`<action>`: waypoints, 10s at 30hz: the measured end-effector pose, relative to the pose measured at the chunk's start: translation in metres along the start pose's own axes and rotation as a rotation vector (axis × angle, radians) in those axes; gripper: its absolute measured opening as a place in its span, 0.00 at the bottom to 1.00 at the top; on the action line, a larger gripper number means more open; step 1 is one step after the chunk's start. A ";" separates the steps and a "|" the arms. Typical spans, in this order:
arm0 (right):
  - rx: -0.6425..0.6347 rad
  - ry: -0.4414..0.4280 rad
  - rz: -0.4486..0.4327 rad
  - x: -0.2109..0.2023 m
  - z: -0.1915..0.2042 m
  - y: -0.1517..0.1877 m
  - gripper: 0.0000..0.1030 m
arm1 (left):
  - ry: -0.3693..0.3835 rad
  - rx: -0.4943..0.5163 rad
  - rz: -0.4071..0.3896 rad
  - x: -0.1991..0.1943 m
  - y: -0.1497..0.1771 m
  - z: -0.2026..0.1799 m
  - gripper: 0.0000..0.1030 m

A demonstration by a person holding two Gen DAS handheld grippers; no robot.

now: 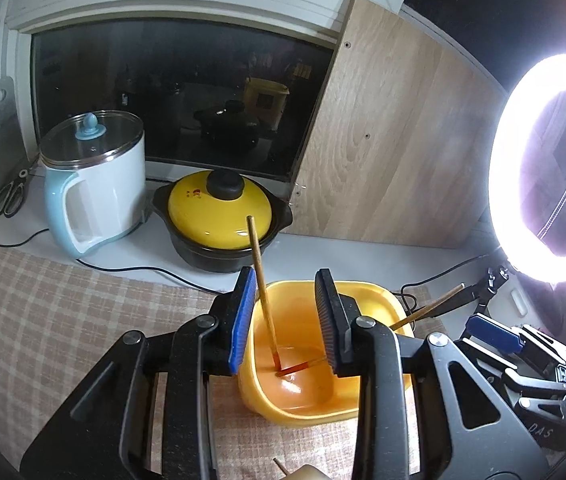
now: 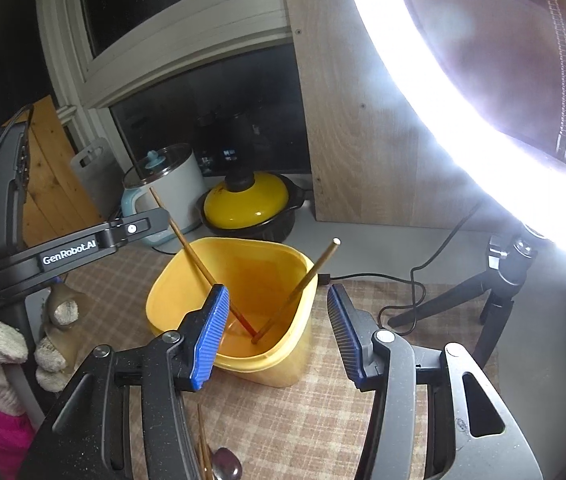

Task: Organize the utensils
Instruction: 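Open the right tool to drop the chopstick into the yellow container, then move the right tool back to the pile and grasp another chopstick, then lift the chopstick with the right tool and carry it over the container, then open the right tool to drop the chopstick into the container, then move the right tool back toward the utensil pile, then close the left tool on the green spoon while the right tool grasps the clear plastic spoon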

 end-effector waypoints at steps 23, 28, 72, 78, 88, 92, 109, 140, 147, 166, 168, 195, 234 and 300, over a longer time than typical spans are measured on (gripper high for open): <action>0.054 0.055 0.143 -0.033 -0.049 0.084 0.68 | -0.070 -0.056 0.197 -0.072 0.115 0.017 0.29; 0.064 0.041 0.244 -0.026 -0.050 0.117 0.68 | -0.073 -0.084 0.272 -0.078 0.161 0.013 0.29; -0.029 0.012 0.623 0.019 -0.011 0.231 0.10 | -0.177 -0.149 0.490 -0.036 0.295 0.011 0.13; -0.037 -0.015 0.634 0.020 -0.013 0.231 0.07 | -0.132 -0.129 0.508 -0.039 0.293 0.015 0.08; -0.058 -0.027 0.684 0.025 -0.020 0.230 0.05 | -0.146 -0.102 0.587 -0.046 0.288 0.026 0.26; -0.094 -0.009 0.712 0.029 -0.022 0.226 0.06 | -0.156 -0.139 0.613 -0.040 0.289 0.027 0.33; -0.044 -0.089 0.627 0.022 -0.020 0.217 0.04 | -0.121 -0.200 0.448 -0.051 0.265 0.032 0.04; -0.023 -0.121 0.131 -0.079 -0.018 0.125 0.04 | -0.035 -0.055 0.130 -0.102 0.150 -0.014 0.03; -0.035 -0.108 0.036 -0.090 -0.009 0.100 0.04 | -0.017 -0.039 0.064 -0.110 0.122 -0.019 0.03; -0.050 -0.128 -0.188 -0.120 0.015 0.005 0.04 | 0.014 -0.030 -0.158 -0.133 0.014 -0.018 0.03; -0.049 -0.127 -0.208 -0.122 0.016 -0.003 0.04 | 0.015 -0.023 -0.178 -0.135 0.004 -0.018 0.03; -0.063 -0.008 -0.334 -0.083 0.024 -0.057 0.04 | 0.043 0.026 -0.100 -0.042 -0.045 -0.026 0.03; 0.022 -0.107 -0.005 0.017 0.016 0.005 0.04 | 0.033 0.079 0.074 0.029 0.005 -0.023 0.08; -0.051 -0.378 0.543 0.007 -0.011 0.206 0.30 | 0.030 -0.048 0.442 -0.020 0.236 0.010 0.35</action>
Point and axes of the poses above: each gripper's, at about its wrist camera, not at the fingertips, and x roughly the way its jaws point, z to its left, y to its underside, the point moved 7 cm from there along x, roughly the way its jaws point, and after that the axes turned 7 degrees about y, right-handed, at the moved point
